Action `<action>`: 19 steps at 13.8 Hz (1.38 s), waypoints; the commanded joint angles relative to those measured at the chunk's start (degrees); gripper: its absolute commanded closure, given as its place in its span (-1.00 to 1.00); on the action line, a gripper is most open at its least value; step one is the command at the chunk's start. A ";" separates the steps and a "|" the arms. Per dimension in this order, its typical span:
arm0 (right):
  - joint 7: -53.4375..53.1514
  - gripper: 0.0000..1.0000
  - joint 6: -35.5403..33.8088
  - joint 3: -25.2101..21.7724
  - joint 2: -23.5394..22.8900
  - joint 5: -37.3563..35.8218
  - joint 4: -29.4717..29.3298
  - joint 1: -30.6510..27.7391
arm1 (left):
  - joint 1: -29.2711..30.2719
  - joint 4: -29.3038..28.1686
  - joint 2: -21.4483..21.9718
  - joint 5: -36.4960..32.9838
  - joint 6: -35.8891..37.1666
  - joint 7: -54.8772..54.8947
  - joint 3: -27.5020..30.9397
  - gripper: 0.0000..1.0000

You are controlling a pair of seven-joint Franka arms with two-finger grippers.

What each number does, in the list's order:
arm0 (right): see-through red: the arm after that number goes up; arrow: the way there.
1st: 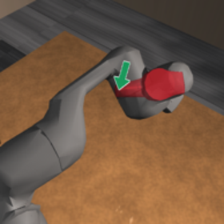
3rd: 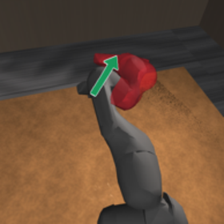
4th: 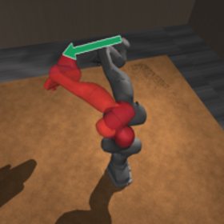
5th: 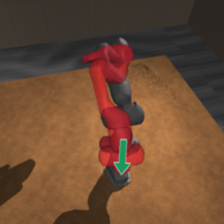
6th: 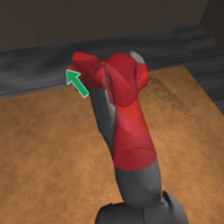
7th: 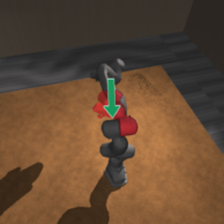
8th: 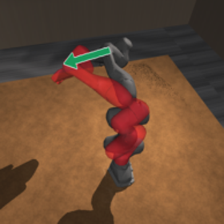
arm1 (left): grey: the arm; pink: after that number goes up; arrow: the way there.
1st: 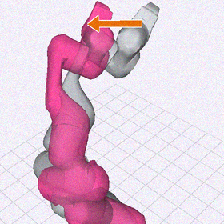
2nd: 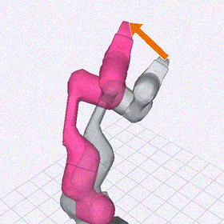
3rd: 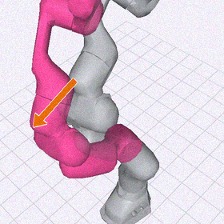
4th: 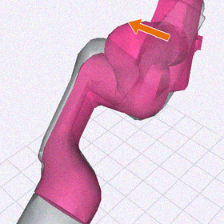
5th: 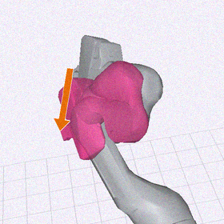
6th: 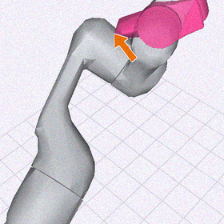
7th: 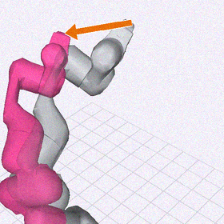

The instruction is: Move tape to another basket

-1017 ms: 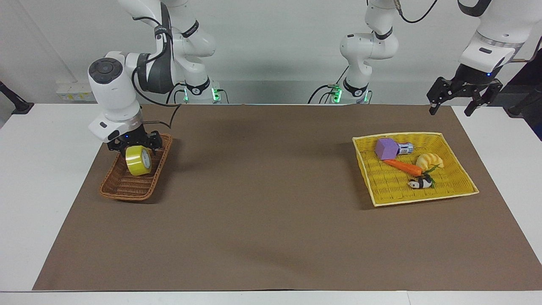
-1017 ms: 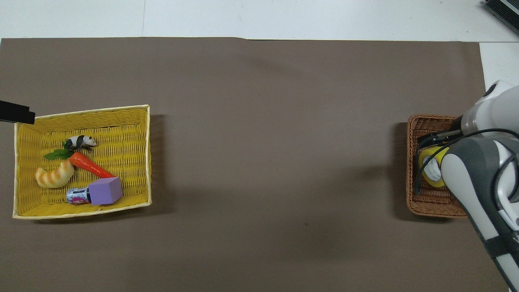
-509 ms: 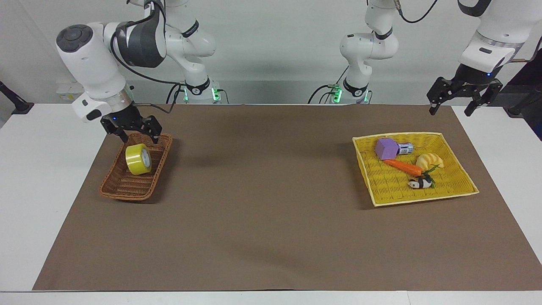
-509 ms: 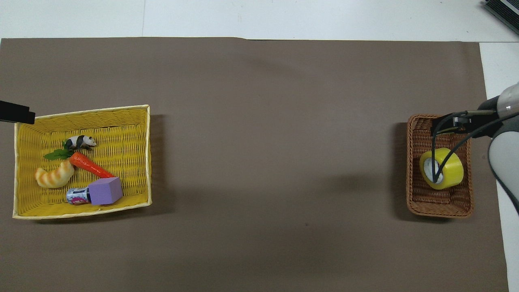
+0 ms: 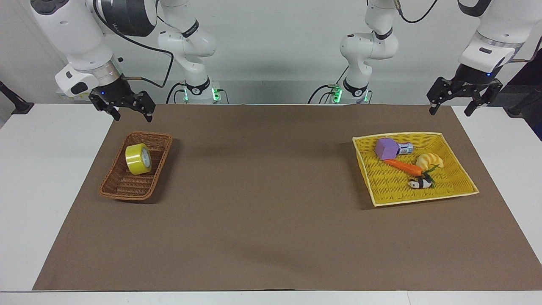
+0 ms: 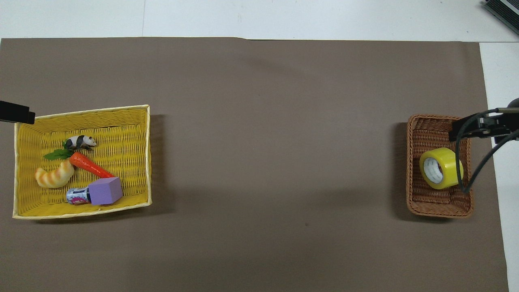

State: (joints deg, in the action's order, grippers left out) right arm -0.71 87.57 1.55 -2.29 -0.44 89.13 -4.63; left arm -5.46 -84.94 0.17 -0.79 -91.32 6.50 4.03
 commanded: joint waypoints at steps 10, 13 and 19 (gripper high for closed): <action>-1.04 -1.00 3.40 0.12 -0.44 1.23 0.08 -0.56 | 0.72 0.47 0.45 -0.53 1.32 0.27 -0.51 -1.00; -1.04 -1.00 3.48 0.04 -0.44 1.05 -0.01 -0.56 | 0.72 0.47 0.45 -0.53 1.32 0.27 -0.51 -1.00; -0.96 -1.00 3.48 0.04 -0.52 0.97 -0.10 -0.56 | 0.63 0.47 0.45 -0.53 1.32 0.27 -0.51 -1.00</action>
